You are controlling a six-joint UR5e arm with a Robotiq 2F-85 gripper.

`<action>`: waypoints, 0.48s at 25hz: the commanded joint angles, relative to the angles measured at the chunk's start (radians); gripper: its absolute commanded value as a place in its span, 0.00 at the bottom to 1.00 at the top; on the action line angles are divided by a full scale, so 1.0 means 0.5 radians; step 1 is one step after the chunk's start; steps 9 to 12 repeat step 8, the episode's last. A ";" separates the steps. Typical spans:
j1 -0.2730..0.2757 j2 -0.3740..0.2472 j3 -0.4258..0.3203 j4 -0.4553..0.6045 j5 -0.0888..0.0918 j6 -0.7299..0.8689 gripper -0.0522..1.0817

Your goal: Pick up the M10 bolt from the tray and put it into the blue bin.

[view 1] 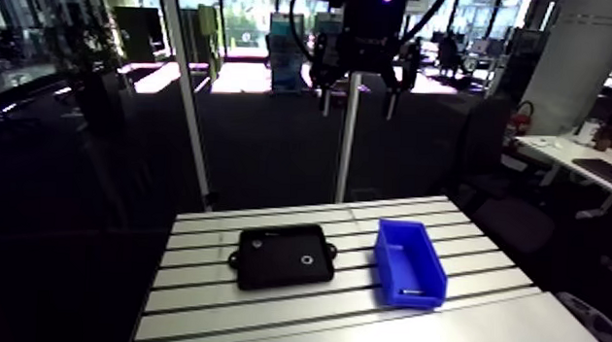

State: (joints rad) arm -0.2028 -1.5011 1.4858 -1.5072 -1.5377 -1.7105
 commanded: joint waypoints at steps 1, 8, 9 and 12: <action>0.010 -0.009 0.000 -0.003 0.003 0.002 0.06; 0.010 -0.009 0.006 -0.006 0.000 0.002 0.06; 0.010 -0.009 0.006 -0.006 0.000 0.002 0.06; 0.010 -0.009 0.006 -0.006 0.000 0.002 0.06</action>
